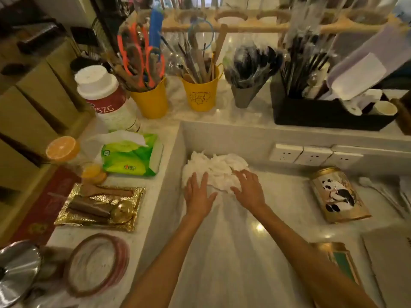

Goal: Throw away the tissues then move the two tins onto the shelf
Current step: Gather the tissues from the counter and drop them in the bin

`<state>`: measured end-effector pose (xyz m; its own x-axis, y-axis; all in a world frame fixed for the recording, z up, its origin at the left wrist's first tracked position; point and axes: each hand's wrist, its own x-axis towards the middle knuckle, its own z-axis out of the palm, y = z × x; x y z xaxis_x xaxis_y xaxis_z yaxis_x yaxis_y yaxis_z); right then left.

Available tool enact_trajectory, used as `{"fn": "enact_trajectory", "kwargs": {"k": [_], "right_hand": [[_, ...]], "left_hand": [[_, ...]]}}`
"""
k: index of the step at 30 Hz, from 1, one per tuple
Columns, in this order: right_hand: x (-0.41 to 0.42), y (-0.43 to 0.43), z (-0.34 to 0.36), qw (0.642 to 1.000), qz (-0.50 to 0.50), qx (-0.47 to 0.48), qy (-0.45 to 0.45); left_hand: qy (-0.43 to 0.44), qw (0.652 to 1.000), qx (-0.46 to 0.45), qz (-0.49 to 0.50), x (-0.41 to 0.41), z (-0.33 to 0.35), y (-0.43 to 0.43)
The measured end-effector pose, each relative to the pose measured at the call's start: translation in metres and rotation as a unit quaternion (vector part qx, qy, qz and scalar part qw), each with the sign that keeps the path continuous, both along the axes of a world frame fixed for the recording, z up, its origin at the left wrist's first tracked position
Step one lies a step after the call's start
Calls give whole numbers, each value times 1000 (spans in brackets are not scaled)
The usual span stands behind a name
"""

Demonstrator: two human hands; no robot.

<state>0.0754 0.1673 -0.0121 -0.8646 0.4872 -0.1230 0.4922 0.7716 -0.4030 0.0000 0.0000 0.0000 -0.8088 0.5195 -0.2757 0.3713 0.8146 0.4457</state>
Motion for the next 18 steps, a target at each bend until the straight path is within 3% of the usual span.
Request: {"fn": "enact_trajectory", "kwargs": {"k": [4, 8, 14, 16, 18], "right_hand": [[-58, 19, -6, 985, 108, 32, -132], [-75, 16, -30, 969, 152, 9, -196], [-54, -7, -32, 984, 77, -93, -133], [-27, -21, -30, 977, 47, -151, -140], [11, -39, -26, 967, 9, -221, -127]], "left_hand": [[-11, 999, -32, 18, -42, -9, 29], [-4, 994, -96, -49, -58, -40, 33], [65, 986, -130, -85, -30, -52, 11], [50, 988, -121, -81, -9, -47, -4], [-15, 997, -43, -59, 18, -43, -27]]}}
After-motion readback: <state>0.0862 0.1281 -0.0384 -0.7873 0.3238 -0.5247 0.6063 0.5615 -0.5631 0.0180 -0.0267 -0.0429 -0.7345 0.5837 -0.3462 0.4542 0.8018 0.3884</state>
